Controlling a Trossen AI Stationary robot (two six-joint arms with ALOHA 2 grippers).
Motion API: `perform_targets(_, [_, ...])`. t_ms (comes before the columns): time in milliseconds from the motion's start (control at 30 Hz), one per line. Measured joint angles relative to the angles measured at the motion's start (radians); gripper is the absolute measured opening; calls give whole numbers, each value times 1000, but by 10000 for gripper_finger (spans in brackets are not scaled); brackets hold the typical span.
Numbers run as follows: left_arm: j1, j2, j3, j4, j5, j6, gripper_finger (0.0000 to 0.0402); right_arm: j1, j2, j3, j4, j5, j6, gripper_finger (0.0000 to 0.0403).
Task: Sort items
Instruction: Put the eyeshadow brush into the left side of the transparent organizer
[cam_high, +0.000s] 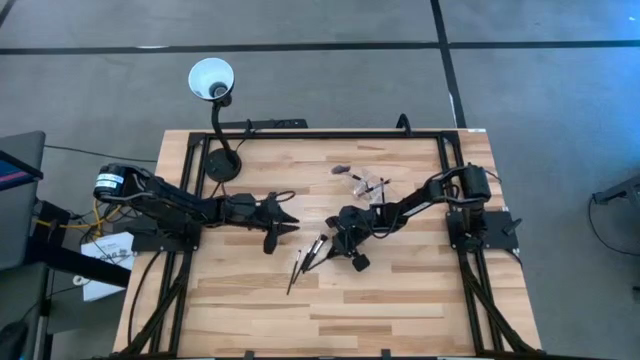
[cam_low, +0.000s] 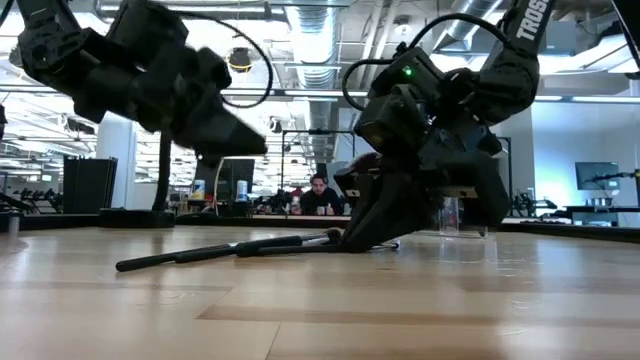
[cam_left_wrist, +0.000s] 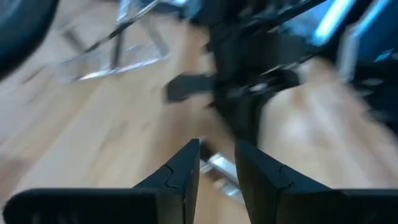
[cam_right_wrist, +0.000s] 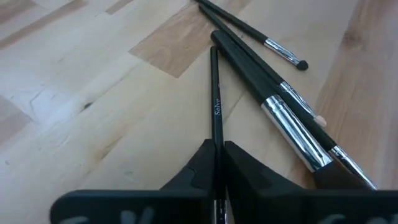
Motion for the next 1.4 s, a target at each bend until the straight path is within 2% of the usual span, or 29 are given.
perform_targets(100, [-36, 0, 21, 19, 11, -6, 99, 9, -20, 20, -8, 19, 16, 7])
perform_targets(233, [-90, 26, 52, 21, 14, 34, 110, 18, -40, 57, -44, 88, 19, 16])
perform_targets(433, [-117, 169, 99, 19, -24, 36, 170, 16, -41, 100, -109, 108, 20, 5])
perform_targets(533, [-114, 249, 126, 18, -18, 10, 198, 20, -42, 110, -111, 179, 20, 10])
perform_targets(700, [-114, 334, 165, 18, -6, -17, 210, 24, -42, 113, -123, 251, 20, 12])
perform_targets(900, [-96, 357, 182, 12, -5, -18, 185, 24, -42, 114, -110, 253, 20, 8])
perform_targets(1400, [-66, 356, 182, 5, 1, -22, 85, 22, -43, 114, -74, 255, 20, 12])
